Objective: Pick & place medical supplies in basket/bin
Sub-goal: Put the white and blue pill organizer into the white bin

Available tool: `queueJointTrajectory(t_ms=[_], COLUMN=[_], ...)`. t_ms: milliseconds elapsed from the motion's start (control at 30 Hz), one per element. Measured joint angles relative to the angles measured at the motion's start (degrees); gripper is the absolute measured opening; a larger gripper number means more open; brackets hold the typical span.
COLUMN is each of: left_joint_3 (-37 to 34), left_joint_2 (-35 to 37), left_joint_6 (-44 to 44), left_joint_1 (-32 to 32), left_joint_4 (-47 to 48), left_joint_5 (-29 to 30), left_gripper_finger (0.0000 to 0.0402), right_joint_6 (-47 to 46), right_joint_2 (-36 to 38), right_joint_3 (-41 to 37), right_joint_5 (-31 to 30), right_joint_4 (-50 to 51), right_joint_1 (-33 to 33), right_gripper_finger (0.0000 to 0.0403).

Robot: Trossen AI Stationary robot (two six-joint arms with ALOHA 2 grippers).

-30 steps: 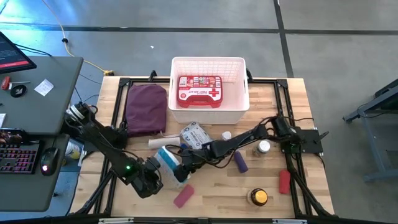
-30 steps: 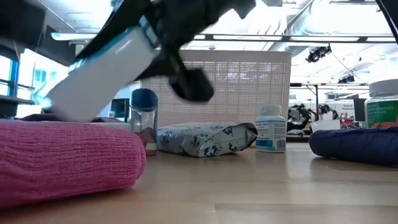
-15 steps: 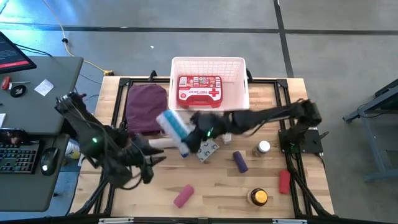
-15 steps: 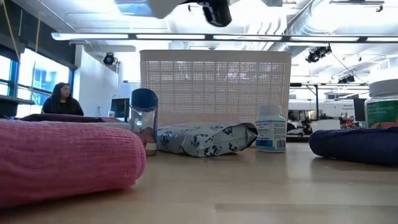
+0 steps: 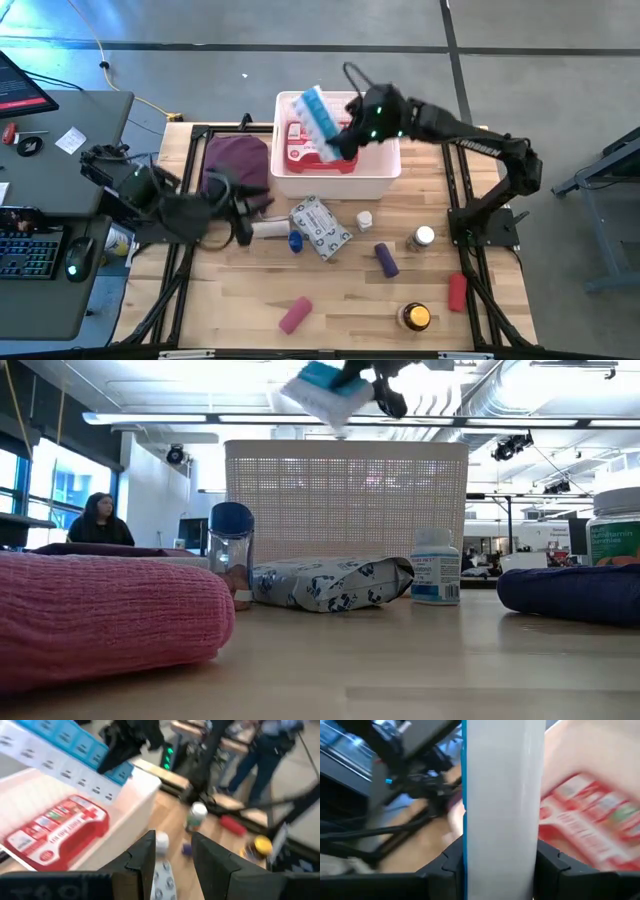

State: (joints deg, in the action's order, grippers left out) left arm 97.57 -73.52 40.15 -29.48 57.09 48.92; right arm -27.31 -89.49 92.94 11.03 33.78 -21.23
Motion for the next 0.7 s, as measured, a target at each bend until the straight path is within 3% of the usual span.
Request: queueJointTrajectory(t_ms=[167,300,500,700], left_joint_3=[3.36,4.96,5.11,5.06], left_joint_2=[-0.02,-0.02,-1.22,-4.36], left_joint_6=[-0.05,-3.91,-18.22,-21.96], left_joint_1=[8.24,15.10,25.18,34.25], left_joint_4=[-1.69,-4.61,-16.35,-19.08], left_joint_5=[-0.66,-4.78,-22.16,-34.31], left_gripper_finger=[0.0161,0.0161,0.0161,0.0161], right_joint_6=[13.05,21.40,29.84,31.01], right_joint_2=[-0.42,-2.41,-7.67,-13.20], right_joint_3=[-0.04,-0.01,-0.04,-0.08], right_joint_5=[1.29,6.57,13.74,18.59], right_joint_4=[0.13,0.76,6.95,6.47], right_joint_1=[-6.62,-10.01,-12.90,-14.54], right_gripper_finger=[0.0139,0.0139,0.0139,0.0139])
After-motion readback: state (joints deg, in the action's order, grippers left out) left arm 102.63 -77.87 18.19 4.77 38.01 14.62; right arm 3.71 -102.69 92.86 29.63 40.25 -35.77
